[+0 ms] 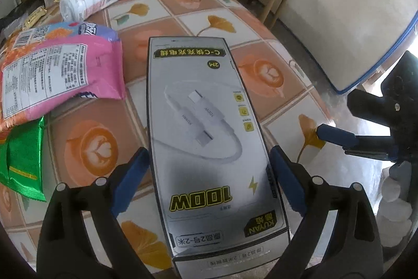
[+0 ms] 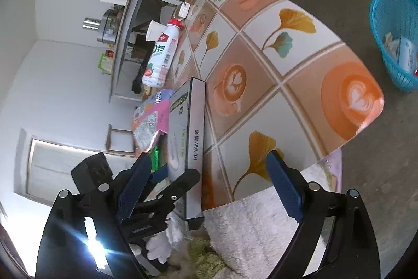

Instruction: Collect trash

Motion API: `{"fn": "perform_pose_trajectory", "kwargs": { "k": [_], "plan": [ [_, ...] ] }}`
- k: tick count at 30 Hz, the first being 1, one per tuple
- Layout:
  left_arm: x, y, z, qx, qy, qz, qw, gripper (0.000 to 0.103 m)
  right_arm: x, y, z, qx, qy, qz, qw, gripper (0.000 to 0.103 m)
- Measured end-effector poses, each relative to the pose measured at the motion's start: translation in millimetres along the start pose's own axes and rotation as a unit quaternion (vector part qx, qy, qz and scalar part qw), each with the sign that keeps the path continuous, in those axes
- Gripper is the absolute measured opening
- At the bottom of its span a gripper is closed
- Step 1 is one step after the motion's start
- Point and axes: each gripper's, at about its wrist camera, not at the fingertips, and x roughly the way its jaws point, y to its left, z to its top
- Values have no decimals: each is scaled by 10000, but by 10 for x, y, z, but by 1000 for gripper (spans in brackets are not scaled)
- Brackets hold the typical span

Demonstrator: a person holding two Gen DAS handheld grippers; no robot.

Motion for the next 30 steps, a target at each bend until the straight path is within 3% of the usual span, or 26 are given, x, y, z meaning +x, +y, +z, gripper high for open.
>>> {"fn": "perform_pose_trajectory", "kwargs": {
  "k": [7,13,16,23,27,30],
  "plan": [
    [-65,127,-64,-92,-176,11,9998,89,33,203,170,-256,-44,-167,9995,87],
    [-118,186,-131,-99,-334,3,9994,89,253,734,658,-448,-29,97,9989,89],
    [-139,228,-148,-189,-424,-89,9989,89,576,1074,963,-495,64,89,9987,90],
    [-181,276,-197,-295,-563,-217,9977,89,1876,1694,1736,-141,682,-508,9963,90],
    [-189,312,-198,-376,-602,-315,9970,89,2446,1695,1934,379,864,-946,9910,89],
    [-189,320,-200,-374,-607,-352,9968,89,2761,1626,1998,773,916,-1161,9860,82]
  ]
}}
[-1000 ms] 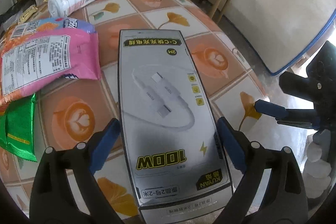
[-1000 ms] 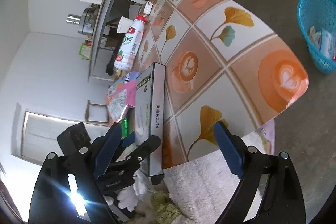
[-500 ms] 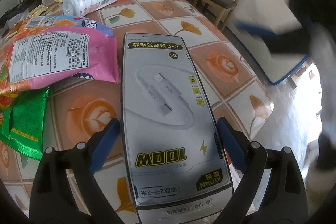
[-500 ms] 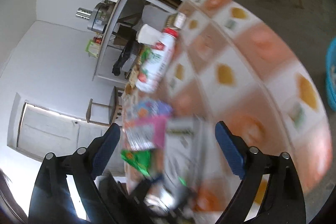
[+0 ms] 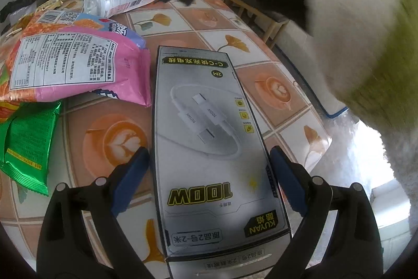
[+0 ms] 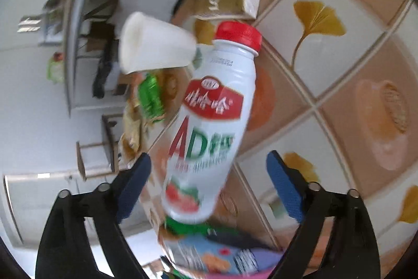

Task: Collect trash
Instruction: 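Grasp the white AD milk bottle with the right gripper and lift it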

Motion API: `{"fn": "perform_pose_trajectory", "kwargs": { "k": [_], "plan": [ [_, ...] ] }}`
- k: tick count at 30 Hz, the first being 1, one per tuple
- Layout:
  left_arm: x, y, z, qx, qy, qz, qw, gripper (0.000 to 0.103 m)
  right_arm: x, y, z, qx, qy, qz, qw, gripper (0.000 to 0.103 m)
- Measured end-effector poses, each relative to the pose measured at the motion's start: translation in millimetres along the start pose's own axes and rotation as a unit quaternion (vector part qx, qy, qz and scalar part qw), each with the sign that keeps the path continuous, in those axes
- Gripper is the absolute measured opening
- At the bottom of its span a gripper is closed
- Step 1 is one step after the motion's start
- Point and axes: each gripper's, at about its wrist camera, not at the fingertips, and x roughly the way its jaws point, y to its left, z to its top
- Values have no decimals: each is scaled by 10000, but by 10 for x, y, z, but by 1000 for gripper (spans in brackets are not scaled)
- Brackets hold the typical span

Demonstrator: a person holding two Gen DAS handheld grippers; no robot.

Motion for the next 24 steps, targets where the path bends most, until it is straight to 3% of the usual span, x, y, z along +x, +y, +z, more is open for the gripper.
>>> {"fn": "perform_pose_trajectory", "kwargs": {
  "k": [5,9,14,17,20,24],
  "plan": [
    [-14,20,-14,-23,-13,-69,10000,89,241,54,-11,63,49,-46,10000,67],
    [-25,35,-24,-70,-16,-103,9999,89,248,71,-36,-145,65,-38,9999,65],
    [-32,49,-44,-93,-9,-101,9999,89,-86,-102,124,-560,229,-104,9981,64],
    [-28,39,-54,-60,-17,-64,10000,89,-346,-251,199,-984,327,-460,9935,63],
    [-19,20,-59,-36,-3,-25,10000,89,-641,-475,107,-1415,301,-922,9852,62],
    [-30,6,-47,-94,21,-1,10000,89,-1003,-820,-91,-1749,256,-1019,9790,62]
  ]
}}
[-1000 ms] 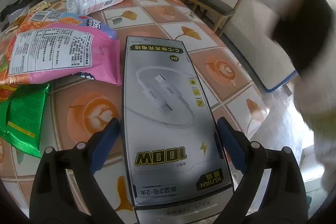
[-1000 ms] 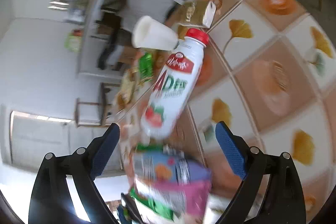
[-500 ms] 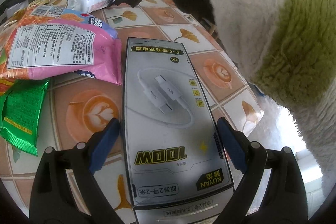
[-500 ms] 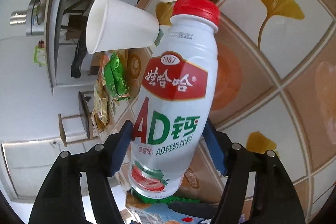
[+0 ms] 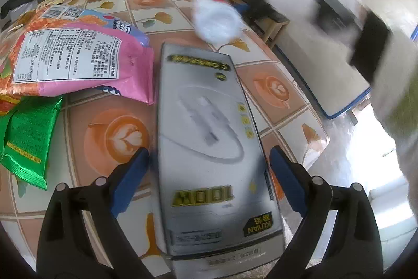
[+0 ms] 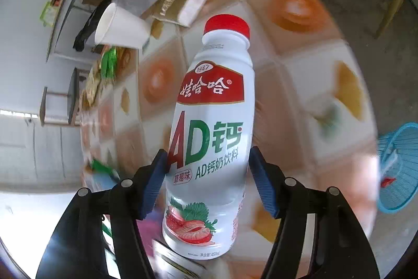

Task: Collect trash
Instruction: 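Grasp the white AD milk bottle with the right gripper and lift it, then grasp the charger box with the left gripper while the right gripper holds the bottle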

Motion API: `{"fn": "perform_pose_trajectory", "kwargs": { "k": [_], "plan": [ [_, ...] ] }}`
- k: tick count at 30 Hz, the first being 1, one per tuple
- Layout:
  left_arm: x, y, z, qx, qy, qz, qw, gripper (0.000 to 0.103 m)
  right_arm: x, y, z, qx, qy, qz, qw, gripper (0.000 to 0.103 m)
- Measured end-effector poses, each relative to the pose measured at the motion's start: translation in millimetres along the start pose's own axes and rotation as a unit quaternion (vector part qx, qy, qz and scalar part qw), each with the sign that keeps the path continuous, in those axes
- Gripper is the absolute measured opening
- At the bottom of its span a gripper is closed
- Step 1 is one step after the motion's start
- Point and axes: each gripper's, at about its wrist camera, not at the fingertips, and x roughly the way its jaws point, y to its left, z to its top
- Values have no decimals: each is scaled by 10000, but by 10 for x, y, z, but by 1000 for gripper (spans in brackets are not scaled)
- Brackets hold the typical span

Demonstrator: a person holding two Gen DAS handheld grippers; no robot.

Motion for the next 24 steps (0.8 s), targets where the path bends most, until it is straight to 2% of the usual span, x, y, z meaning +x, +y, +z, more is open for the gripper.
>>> {"fn": "perform_pose_trajectory", "kwargs": {
  "k": [3,8,12,16,19,24],
  "plan": [
    [3,-2,6,-2,20,65,10000,89,-249,-282,-365,-104,-104,-21,9999,62],
    [20,-26,11,-34,63,196,9998,89,-548,-626,-1068,-11,-249,216,9995,62],
    [32,-16,35,-86,137,199,9997,89,-636,-712,-1592,-49,-397,384,9985,62],
    [38,38,76,-213,275,67,9994,89,-710,-660,-2067,-277,-603,345,9972,62],
    [45,84,121,-414,384,15,9984,89,-729,-618,-2260,-339,-784,281,9959,63],
    [93,25,158,-351,535,126,9979,89,-748,-628,-2367,-234,-1050,299,9937,63]
  ]
}}
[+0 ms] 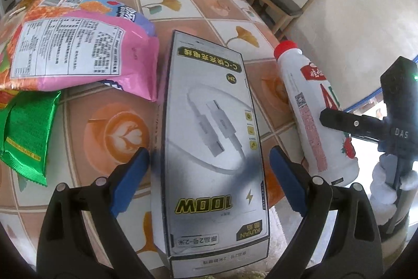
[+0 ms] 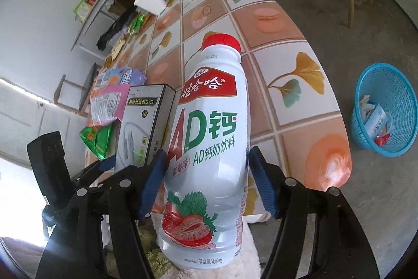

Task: Collect trash
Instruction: 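Grasp the charger box with the left gripper while the right gripper holds the bottle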

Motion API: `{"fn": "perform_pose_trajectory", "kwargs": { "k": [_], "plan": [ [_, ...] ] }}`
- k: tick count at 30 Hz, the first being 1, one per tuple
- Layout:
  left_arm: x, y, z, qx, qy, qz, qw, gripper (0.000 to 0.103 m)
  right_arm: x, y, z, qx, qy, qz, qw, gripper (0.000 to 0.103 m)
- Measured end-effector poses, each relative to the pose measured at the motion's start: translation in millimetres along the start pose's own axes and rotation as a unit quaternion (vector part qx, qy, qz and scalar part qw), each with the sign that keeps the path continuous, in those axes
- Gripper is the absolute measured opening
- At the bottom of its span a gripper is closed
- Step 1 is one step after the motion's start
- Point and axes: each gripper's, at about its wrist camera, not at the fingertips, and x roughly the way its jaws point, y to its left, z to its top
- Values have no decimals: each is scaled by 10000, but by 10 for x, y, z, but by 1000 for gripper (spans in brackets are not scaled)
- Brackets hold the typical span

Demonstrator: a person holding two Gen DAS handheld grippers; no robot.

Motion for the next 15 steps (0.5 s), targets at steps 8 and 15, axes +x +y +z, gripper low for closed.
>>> {"fn": "perform_pose_trajectory", "kwargs": {
  "k": [8,15],
  "plan": [
    [104,-147,43,249,-93,597,9979,89,42,-33,-61,291,-158,117,9994,65],
    [168,-245,61,478,-243,1054,9930,89,102,25,-79,237,-300,-230,9990,68]
  ]
}}
